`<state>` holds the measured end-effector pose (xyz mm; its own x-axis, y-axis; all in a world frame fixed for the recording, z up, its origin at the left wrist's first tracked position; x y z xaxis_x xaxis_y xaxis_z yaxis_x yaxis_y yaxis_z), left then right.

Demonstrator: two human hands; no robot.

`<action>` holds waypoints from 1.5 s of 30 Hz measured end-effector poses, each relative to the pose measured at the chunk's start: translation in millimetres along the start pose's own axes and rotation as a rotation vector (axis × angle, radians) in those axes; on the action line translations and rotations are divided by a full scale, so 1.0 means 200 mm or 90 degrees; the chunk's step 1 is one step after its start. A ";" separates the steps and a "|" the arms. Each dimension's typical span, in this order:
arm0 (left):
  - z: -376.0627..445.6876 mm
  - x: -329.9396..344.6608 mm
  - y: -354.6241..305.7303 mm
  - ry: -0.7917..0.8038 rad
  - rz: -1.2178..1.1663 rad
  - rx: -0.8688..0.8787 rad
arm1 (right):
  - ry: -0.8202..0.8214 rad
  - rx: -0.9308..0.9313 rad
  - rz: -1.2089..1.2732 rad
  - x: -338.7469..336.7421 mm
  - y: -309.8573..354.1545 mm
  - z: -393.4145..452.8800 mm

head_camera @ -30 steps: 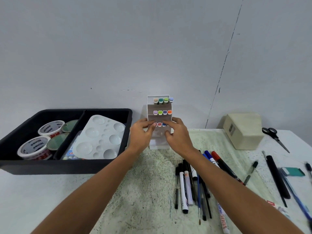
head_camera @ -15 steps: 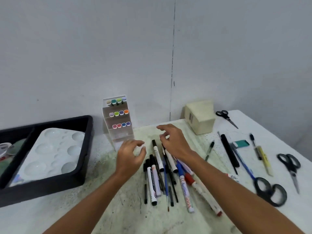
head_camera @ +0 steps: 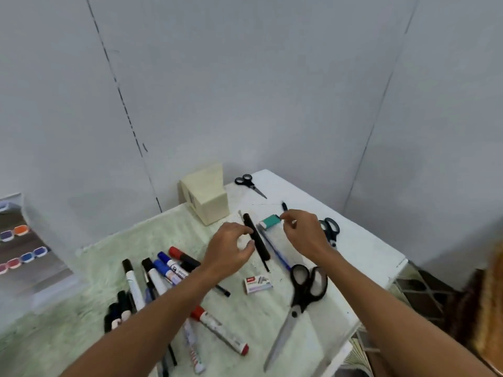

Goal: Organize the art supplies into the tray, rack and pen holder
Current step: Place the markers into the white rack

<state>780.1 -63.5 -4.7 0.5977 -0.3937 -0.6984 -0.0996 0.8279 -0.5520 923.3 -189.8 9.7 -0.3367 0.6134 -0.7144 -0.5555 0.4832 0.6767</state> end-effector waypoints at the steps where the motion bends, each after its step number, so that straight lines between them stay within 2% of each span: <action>1: 0.03 0.06 -0.03 0.015 -0.001 0.012 | 0.001 0.025 -0.030 -0.02 -0.07 0.02; 6: 0.13 0.25 -0.10 0.089 0.023 0.073 | 0.069 0.097 -0.139 -0.05 -0.27 0.07; 13: 0.15 0.31 -0.05 0.121 0.073 0.090 | 0.290 0.054 -0.251 0.02 -0.27 0.23; 16: 0.14 0.32 -0.02 0.146 0.069 0.088 | 0.368 0.074 -0.273 0.06 -0.29 0.27; 19: 0.13 0.31 0.01 0.147 0.064 0.089 | 0.384 0.099 -0.224 0.08 -0.32 0.31; 26: 0.14 0.28 0.02 0.145 0.061 0.105 | 0.344 0.186 -0.033 0.03 -0.34 0.33; 31: 0.12 0.16 0.02 0.118 0.051 0.110 | 0.286 0.131 0.100 -0.01 -0.13 0.33; 39: -0.12 -0.26 0.18 0.062 0.092 0.021 | 0.427 0.040 0.293 0.32 0.46 0.11; 45: -0.45 -0.73 0.33 -0.031 0.157 -0.083 | 0.503 -0.084 0.342 0.66 0.95 -0.12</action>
<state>613.7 13.2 19.0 0.5803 -0.1642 -0.7977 -0.3470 0.8363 -0.4245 755.9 -31.9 40.7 -0.9588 0.1111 -0.2615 -0.2430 0.1568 0.9573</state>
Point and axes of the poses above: each hand's wrist, its own z-axis towards the middle knuckle, its own x-axis out of the palm, y = z × x, the point moved 7 cm from there along z, towards the middle knuckle, and after that the axes turned 3 degrees about x, right-handed, at the moved point
